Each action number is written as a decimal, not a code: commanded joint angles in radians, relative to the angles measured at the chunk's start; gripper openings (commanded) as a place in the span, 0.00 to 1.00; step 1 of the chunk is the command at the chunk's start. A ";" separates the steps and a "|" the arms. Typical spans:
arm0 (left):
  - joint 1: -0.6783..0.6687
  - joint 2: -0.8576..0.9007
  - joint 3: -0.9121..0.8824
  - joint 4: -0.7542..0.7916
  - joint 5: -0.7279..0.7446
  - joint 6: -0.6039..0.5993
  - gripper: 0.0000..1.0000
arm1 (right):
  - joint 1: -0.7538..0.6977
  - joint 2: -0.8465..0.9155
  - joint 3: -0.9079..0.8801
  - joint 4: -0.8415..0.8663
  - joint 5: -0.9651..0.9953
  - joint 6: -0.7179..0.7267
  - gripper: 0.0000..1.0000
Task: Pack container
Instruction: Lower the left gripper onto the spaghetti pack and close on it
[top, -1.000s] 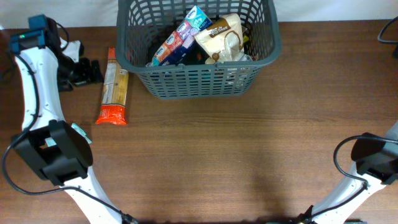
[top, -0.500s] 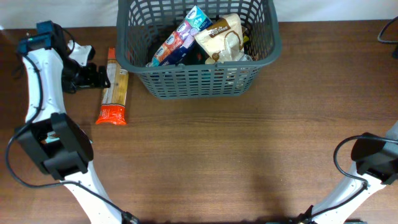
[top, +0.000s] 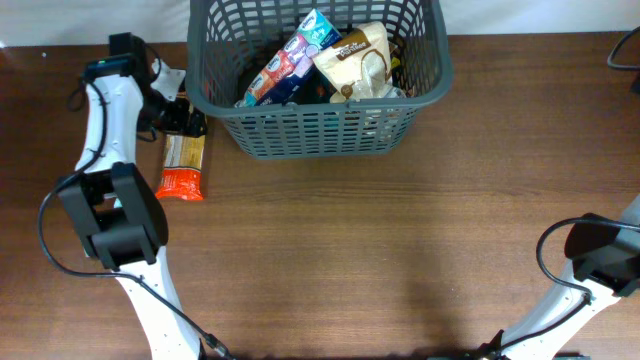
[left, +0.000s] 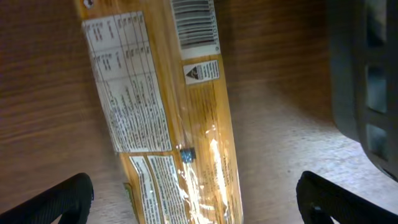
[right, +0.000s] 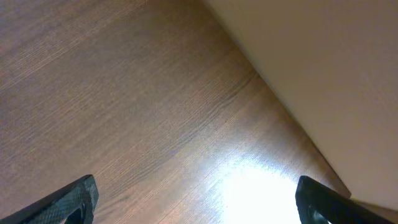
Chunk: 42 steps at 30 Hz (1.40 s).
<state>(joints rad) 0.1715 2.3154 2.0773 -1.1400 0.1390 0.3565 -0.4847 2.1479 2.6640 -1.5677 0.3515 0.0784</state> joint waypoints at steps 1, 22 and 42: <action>-0.011 -0.001 -0.001 0.010 -0.098 0.016 0.99 | 0.001 0.004 -0.005 0.000 0.016 0.013 0.99; -0.012 0.122 -0.001 -0.005 -0.102 -0.003 0.99 | 0.001 0.004 -0.005 0.000 0.016 0.013 0.99; -0.012 0.144 -0.002 -0.008 -0.100 -0.003 0.64 | 0.001 0.004 -0.005 0.000 0.016 0.013 0.99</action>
<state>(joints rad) 0.1547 2.4294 2.0773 -1.1423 0.0402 0.3504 -0.4847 2.1479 2.6640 -1.5677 0.3519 0.0788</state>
